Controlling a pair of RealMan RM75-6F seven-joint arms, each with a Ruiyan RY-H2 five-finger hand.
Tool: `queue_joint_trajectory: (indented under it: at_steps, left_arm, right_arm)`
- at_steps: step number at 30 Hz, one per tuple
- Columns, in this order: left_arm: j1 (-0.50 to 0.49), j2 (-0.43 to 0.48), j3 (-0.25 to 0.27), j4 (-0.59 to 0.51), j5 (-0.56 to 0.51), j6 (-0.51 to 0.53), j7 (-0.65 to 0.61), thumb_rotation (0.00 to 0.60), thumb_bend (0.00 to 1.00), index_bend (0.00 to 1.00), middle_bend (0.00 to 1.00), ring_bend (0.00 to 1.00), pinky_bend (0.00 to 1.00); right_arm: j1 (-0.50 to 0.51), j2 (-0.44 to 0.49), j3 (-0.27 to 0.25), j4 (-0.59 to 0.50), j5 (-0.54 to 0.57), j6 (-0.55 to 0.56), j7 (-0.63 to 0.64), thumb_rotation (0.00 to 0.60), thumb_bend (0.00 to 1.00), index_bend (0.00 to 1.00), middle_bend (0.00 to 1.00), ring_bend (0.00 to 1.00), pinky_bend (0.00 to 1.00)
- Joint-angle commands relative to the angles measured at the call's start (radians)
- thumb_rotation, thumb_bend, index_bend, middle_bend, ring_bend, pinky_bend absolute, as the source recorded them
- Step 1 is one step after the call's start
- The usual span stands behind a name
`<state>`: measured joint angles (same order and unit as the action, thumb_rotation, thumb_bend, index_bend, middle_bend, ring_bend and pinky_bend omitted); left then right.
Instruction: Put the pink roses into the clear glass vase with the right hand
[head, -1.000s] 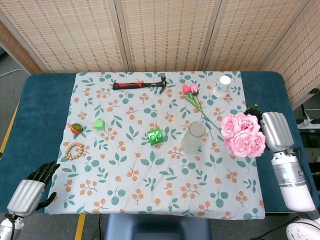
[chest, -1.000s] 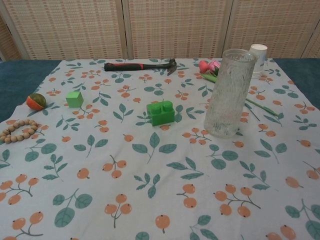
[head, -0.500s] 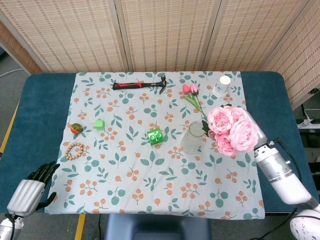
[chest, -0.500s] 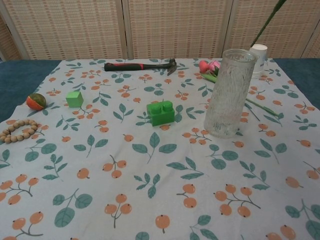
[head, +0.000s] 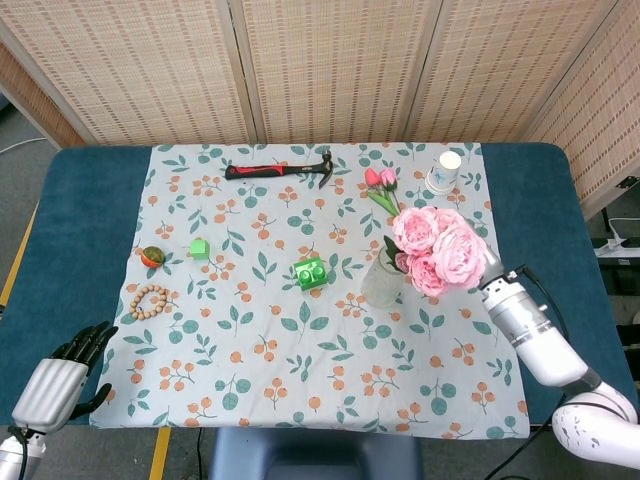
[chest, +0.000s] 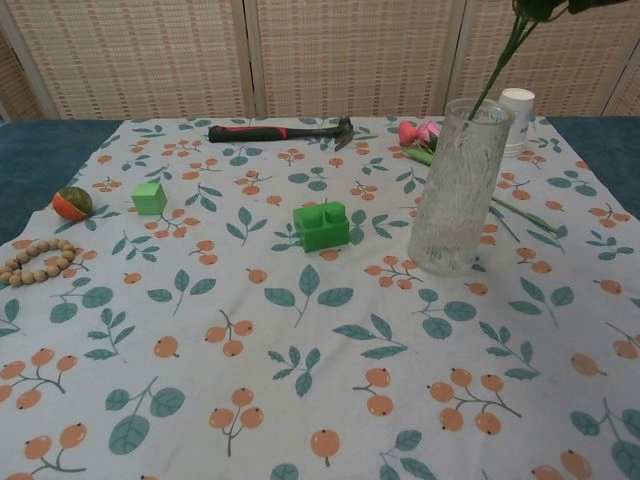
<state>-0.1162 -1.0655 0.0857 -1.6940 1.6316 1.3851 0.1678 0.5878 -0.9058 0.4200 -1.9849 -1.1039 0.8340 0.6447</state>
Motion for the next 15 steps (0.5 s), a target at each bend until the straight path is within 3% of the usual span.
queue_joint_trajectory:
  at_steps: [1, 8, 11, 15]
  left_arm:
    - [0.000, 0.000, -0.001, 0.000, -0.001, 0.000, 0.000, 0.600, 0.34, 0.05, 0.05, 0.10, 0.32]
    - [0.000, 0.001, 0.000, -0.001, 0.000, 0.000, 0.001, 0.600, 0.34, 0.05, 0.05, 0.10, 0.32]
    - [0.001, 0.002, -0.001, -0.001, -0.002, 0.002, -0.002, 0.600, 0.34, 0.05, 0.06, 0.10, 0.33]
    - [0.000, 0.001, -0.003, 0.002, -0.002, 0.003, -0.005, 0.600, 0.33, 0.05, 0.06, 0.10, 0.34]
  right_arm:
    - [0.004, -0.009, -0.005, 0.010, 0.010, -0.001, -0.006, 0.600, 0.40, 0.89, 0.90, 1.00, 1.00]
    - [0.023, -0.062, -0.028, 0.089, 0.030, -0.034, -0.003, 0.600, 0.40, 0.86, 0.90, 1.00, 1.00]
    - [0.032, -0.088, -0.041, 0.134, 0.020, -0.067, 0.014, 0.600, 0.37, 0.67, 0.90, 1.00, 1.00]
    - [0.045, -0.100, -0.051, 0.182, 0.008, -0.128, 0.047, 0.600, 0.19, 0.27, 0.90, 0.99, 1.00]
